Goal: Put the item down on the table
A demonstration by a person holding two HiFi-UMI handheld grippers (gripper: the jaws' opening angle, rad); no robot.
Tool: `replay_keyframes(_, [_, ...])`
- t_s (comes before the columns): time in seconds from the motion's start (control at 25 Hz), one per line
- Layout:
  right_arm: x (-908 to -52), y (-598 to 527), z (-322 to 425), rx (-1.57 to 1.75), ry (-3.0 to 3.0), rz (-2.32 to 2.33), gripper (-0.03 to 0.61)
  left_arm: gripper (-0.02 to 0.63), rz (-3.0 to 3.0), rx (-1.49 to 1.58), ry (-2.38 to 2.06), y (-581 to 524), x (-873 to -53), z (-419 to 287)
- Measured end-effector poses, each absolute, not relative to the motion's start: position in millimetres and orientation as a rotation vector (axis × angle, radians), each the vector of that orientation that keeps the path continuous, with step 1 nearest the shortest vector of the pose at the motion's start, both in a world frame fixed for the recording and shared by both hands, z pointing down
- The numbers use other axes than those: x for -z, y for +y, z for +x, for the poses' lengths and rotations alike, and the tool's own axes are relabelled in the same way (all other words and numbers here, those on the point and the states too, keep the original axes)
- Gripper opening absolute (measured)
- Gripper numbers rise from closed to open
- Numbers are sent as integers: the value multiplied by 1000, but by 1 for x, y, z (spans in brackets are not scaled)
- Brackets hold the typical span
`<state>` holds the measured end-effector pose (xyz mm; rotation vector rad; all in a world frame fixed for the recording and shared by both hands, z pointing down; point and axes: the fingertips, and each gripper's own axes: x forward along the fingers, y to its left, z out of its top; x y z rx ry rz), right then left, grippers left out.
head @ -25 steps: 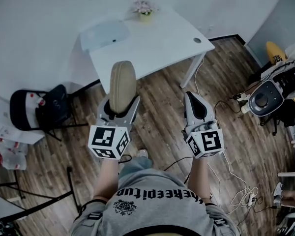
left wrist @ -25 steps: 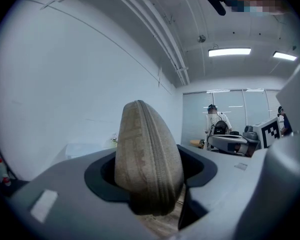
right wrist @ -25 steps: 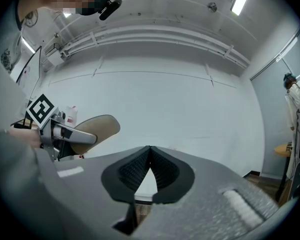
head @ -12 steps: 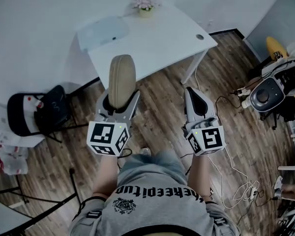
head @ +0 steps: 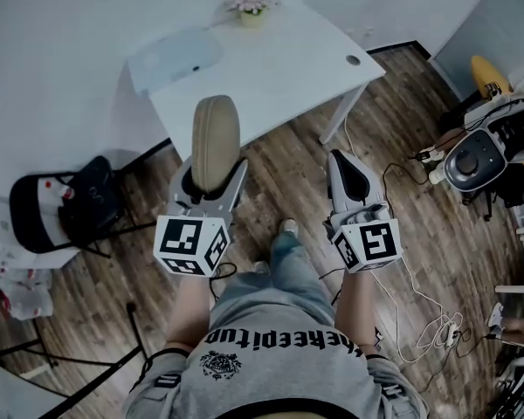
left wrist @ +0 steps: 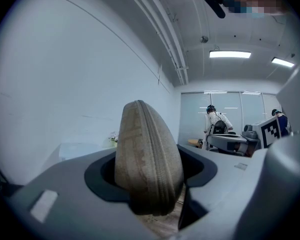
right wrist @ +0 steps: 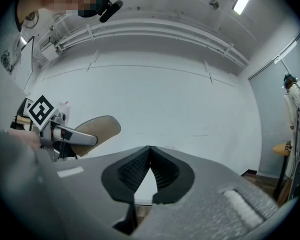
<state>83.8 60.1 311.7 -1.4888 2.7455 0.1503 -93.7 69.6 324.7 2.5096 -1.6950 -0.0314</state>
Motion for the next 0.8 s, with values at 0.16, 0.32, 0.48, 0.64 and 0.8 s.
replay_keyframes(0.16, [-312,44,77,-147,2756,-1478,-3,301,2500,30,-1700,55,-325,-99])
replay_keyframes(0.32, [-313,23,73,-140,2774,-1461,-3,301,2480,40,-1707,36,-327,-103])
replay_keyframes(0.48, [-313,3,72,-144,2792,-1438,-3,301,2468,46,-1719,18,-327,-102])
replay_keyframes(0.64, [-312,-21,70,-142,2813,-1406,-3,301,2448,49,-1740,-3,-327,-102])
replay_keyframes(0.8, [-309,-47,70,-148,2833,-1373,-3,301,2431,58,-1765,-25,-324,-99])
